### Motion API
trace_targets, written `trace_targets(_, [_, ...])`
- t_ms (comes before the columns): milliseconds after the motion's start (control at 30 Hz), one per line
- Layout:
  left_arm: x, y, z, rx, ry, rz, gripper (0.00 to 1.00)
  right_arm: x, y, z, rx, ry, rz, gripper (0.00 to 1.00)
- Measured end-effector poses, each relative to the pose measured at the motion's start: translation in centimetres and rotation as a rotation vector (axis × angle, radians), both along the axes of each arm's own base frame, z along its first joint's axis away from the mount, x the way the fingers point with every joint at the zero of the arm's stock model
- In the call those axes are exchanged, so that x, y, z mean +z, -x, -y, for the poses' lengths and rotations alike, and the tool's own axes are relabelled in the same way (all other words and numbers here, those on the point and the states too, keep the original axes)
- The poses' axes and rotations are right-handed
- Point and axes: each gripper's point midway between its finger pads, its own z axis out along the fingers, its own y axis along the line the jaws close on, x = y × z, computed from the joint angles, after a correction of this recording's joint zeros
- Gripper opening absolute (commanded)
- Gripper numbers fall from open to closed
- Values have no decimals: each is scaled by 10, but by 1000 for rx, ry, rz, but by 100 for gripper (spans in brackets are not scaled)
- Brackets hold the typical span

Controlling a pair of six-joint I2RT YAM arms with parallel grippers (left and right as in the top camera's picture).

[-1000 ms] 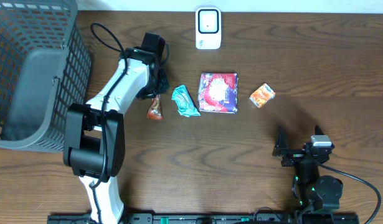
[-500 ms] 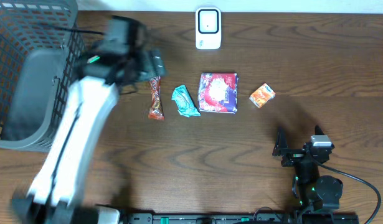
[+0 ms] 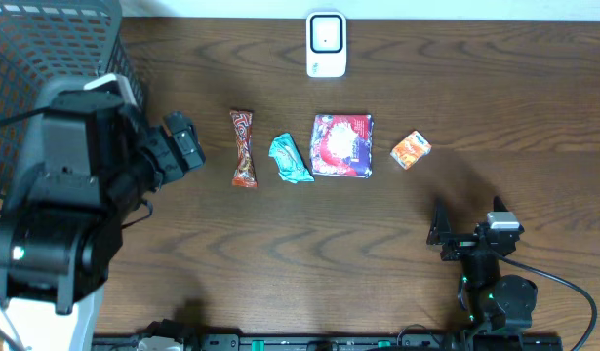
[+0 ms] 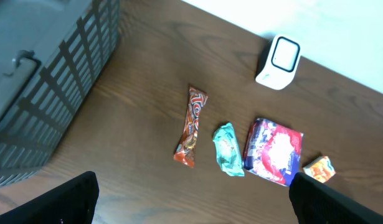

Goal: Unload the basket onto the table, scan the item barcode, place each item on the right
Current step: 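Place the orange candy bar left of the green pack and withdraw, then reach the right gripper to the orange box and grasp it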

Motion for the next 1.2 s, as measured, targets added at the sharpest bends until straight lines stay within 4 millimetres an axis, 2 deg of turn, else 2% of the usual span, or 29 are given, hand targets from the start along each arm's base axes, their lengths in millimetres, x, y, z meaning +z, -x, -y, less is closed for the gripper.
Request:
trace_targets(267, [9,8,-1,0,5,34,98,2,0,0,1,-1,8,99])
trace_targets(367, [8,8,-1,0,5,30,98,27,0,-9,54,-47,106,99])
trace_targets(433, [8,8,-1,0,5,31,98,46,7,-39,233,-156,163,99])
trace_targets(533, [8,8,-1,0,5,30,98,70,32,-85,544,-258,207,99])
trace_targets(600, [8,8,-1,0,5,30,98,71,52,-110,726,-300,171,99])
trace_targets(700, [8,8,-1,0,4,30,98,70,69,-126,862,-361,110,99])
trace_targets(767, [8,8,-1,0,5,30,98,83,77,-130,911,-388,141,99])
trace_targets(867, [7,8,-1,0,5,29,98,129,99,-127,950,-357,352,99])
trace_targets(933, [7,8,-1,0,4,29,98,152,106,-121,932,-364,441,99])
trace_targets(1067, [7,8,-1,0,5,29,98,191,99,-108,826,-398,459,99])
trace_targets(1200, [7,8,-1,0,4,29,98,218,73,-103,691,-354,247,99])
